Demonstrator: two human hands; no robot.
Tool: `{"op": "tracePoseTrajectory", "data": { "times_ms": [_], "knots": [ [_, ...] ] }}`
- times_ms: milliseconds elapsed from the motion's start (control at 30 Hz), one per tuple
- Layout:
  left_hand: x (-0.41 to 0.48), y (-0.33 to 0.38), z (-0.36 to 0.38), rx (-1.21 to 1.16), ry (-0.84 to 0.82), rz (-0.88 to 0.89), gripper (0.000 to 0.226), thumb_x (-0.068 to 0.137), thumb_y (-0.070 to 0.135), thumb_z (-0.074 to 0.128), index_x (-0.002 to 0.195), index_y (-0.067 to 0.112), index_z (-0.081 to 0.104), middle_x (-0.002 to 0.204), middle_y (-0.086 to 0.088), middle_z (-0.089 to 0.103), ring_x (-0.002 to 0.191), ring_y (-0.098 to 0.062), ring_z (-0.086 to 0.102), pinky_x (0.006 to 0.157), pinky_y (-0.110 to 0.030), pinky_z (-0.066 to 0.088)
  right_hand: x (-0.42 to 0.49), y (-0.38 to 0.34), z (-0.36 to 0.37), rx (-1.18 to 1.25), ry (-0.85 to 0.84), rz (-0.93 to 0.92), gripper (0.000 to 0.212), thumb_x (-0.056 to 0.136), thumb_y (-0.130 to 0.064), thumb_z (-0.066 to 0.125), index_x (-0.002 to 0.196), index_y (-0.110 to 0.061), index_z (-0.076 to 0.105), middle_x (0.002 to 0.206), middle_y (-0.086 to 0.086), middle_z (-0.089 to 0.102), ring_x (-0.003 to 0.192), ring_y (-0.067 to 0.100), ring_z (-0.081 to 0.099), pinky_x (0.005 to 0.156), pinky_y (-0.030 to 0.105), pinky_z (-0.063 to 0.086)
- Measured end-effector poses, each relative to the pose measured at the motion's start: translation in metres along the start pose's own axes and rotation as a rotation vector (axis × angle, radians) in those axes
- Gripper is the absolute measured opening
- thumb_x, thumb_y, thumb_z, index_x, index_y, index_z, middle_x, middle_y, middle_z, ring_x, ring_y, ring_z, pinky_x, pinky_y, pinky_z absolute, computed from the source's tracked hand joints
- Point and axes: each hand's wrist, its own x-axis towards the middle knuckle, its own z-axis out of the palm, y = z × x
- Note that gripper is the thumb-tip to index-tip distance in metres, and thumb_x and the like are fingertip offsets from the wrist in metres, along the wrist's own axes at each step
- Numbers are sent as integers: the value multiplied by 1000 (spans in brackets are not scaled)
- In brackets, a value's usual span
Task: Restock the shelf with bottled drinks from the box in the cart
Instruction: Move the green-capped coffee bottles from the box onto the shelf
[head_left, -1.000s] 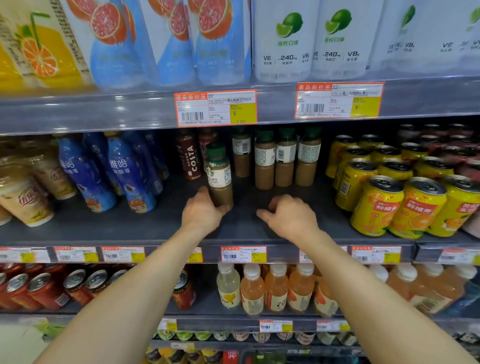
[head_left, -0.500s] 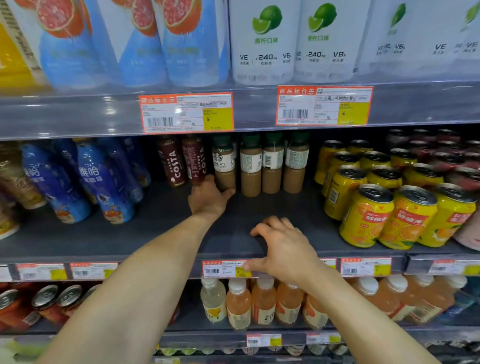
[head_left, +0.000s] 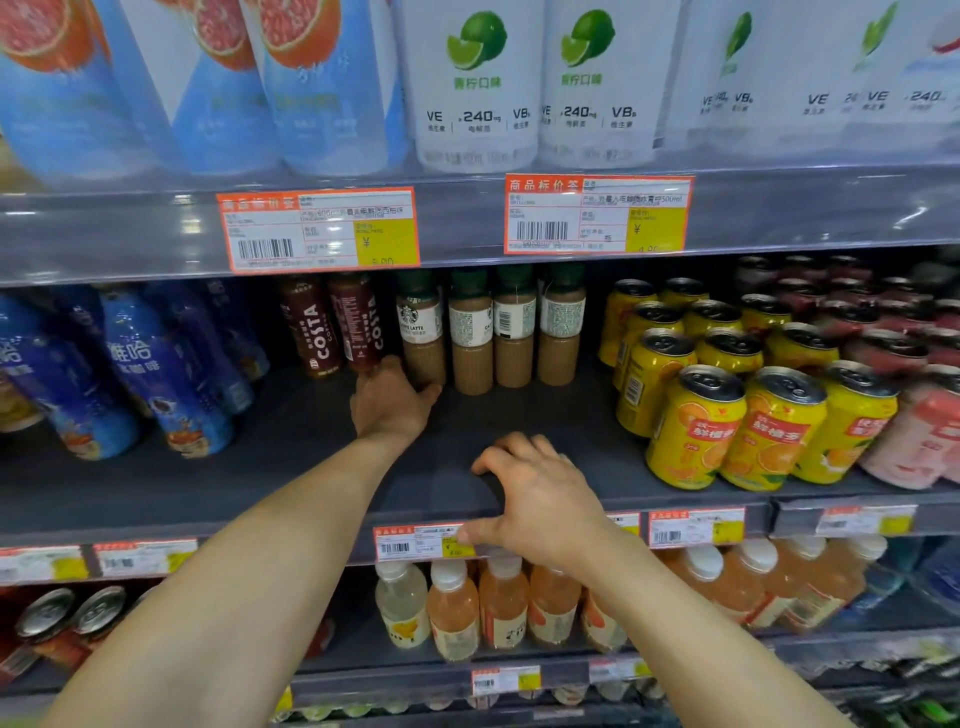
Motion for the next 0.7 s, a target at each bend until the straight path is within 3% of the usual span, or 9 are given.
{"op": "tracePoseTrajectory", "data": {
  "times_ms": [267,500,700],
  "knots": [
    [-39,-14,-31,113,-166,116,44,89,42,63,126,20,58,119,-7,67,114,-30,59,90,-38,52,-1,-3,-2,0,-29,18,74,69,-68,70,130,-31,51,130,-4,47,122,21,39,99,39,39],
    [-131,-20,-77,111,-94,333,34,90,40,62,119,21,66,113,-1,69,107,-23,57,86,-37,51,-15,-22,-14,-71,-66,41,72,75,-61,68,134,-24,51,130,5,49,123,27,42,100,42,43],
    [-227,-44,-87,129,-63,490,28,90,37,63,109,18,70,104,-4,70,100,-28,58,83,-38,50,-90,-45,-13,-79,81,57,61,83,-48,66,133,-15,54,128,12,51,122,32,43,98,42,42]
  ]
}}
